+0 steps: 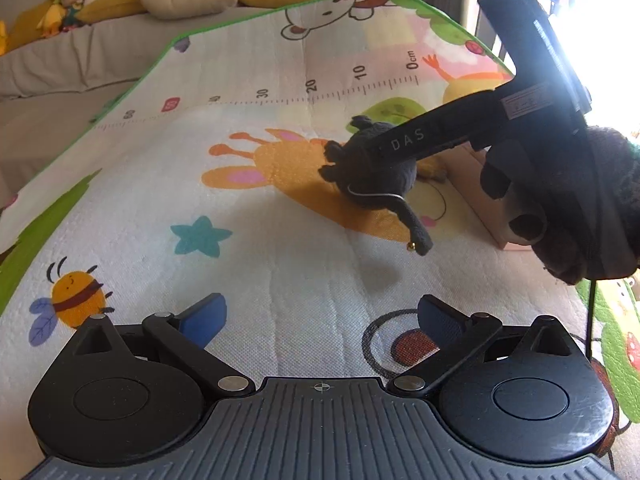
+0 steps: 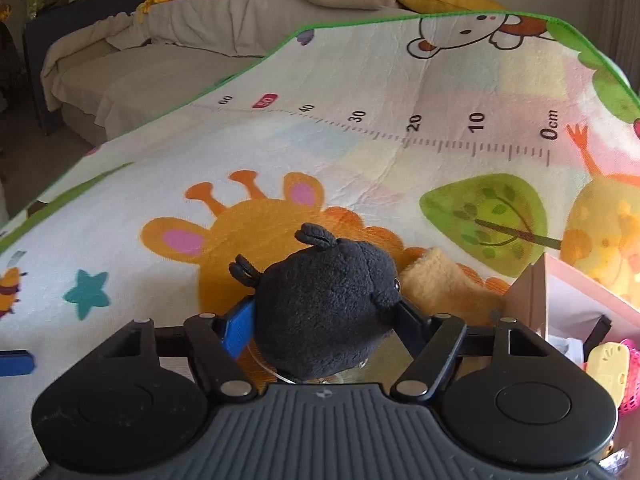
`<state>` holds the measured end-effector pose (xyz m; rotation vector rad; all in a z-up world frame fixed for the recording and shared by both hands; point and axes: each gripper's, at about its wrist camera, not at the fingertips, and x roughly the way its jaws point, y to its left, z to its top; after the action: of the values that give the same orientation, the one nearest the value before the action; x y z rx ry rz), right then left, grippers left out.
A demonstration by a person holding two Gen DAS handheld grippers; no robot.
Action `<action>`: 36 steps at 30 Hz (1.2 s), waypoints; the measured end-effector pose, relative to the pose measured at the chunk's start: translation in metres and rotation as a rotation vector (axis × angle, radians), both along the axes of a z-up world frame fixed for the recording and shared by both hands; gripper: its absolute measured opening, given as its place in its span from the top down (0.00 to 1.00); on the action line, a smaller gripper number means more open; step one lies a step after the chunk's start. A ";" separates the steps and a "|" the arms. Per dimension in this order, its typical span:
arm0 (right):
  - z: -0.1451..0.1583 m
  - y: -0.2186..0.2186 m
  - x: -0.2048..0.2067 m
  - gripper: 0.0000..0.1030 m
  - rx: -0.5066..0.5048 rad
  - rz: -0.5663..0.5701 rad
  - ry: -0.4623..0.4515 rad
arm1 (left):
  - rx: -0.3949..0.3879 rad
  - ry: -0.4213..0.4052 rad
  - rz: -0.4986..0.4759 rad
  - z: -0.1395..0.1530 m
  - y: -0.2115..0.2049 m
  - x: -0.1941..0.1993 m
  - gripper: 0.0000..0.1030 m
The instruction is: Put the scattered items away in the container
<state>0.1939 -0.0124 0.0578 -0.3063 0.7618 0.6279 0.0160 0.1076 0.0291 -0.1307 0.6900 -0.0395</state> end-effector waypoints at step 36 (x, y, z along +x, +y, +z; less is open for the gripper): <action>0.058 -0.065 0.003 0.93 0.173 -0.128 0.127 | 0.001 -0.100 -0.057 0.016 -0.030 -0.029 0.00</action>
<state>0.1964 -0.0770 0.1162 -0.0586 0.8358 0.5919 -0.0130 0.0777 0.0451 -0.1070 0.5934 -0.0997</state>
